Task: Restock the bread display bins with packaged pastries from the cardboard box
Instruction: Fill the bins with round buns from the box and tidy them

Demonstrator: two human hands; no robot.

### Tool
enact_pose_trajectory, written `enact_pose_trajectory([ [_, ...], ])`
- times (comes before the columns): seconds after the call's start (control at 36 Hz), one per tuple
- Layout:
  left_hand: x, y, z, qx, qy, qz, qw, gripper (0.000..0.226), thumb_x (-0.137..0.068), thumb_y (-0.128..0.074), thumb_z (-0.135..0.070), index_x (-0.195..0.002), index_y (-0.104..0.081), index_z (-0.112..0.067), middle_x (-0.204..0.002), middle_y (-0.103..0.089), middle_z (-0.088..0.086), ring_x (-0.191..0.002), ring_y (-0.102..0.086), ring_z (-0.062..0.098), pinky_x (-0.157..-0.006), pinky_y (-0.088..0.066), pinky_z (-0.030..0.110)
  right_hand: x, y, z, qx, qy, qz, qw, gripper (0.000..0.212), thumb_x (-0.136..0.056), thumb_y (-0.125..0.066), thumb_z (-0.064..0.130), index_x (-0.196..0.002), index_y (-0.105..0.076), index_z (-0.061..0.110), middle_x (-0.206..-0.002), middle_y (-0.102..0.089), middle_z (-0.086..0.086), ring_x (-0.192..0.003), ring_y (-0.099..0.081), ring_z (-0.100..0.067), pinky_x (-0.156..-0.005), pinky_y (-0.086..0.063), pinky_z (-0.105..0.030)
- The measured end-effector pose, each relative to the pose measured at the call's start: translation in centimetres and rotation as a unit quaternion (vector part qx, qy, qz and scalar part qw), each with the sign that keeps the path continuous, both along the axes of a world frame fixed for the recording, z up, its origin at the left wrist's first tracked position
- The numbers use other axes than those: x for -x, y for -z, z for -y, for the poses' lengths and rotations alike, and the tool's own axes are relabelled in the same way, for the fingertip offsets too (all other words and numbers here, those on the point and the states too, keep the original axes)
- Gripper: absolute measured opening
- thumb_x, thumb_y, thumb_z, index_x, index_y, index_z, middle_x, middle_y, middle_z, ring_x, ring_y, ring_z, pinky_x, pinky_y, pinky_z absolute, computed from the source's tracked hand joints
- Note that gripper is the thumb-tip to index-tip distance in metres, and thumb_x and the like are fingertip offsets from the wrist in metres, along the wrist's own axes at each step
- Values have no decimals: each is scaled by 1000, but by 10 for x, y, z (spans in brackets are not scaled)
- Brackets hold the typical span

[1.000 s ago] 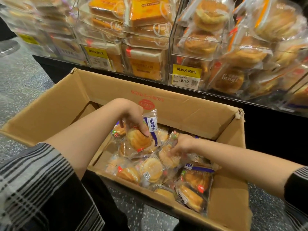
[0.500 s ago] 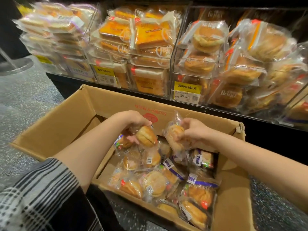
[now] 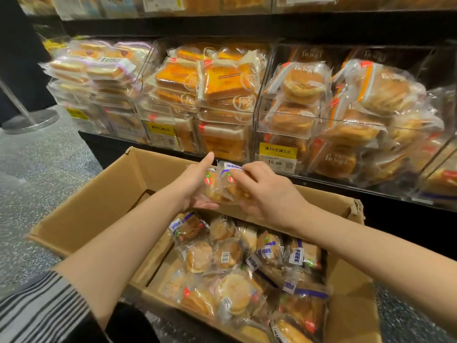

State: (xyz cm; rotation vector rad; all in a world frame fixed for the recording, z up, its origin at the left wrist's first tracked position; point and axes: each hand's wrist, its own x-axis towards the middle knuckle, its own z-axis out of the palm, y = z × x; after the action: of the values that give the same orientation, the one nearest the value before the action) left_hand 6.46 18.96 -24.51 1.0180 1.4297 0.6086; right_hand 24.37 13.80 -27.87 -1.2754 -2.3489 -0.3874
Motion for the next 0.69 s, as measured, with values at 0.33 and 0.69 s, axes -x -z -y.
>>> enact_pose_trajectory([
  [0.33,13,-9,0,-135,-48,68,987,72,-65,-85,-26,-124,-43,-21,-110,-65,8,-90,-70,24,-74,-59,38,3,-23,-3,244,40,-327,912,57,-89,-66,30,-139,-41,16,-134,-50,4,-115,-43,0,-94,-34,-12],
  [0.69,4,-15,9,-178,-60,82,979,38,-90,-59,-45,-120,-49,-24,-119,-60,6,-99,-66,25,-57,-58,34,-26,-45,-21,555,41,-332,762,79,-76,-78,24,-143,-38,15,-108,-69,0,-96,-62,-12,-74,-43,-22],
])
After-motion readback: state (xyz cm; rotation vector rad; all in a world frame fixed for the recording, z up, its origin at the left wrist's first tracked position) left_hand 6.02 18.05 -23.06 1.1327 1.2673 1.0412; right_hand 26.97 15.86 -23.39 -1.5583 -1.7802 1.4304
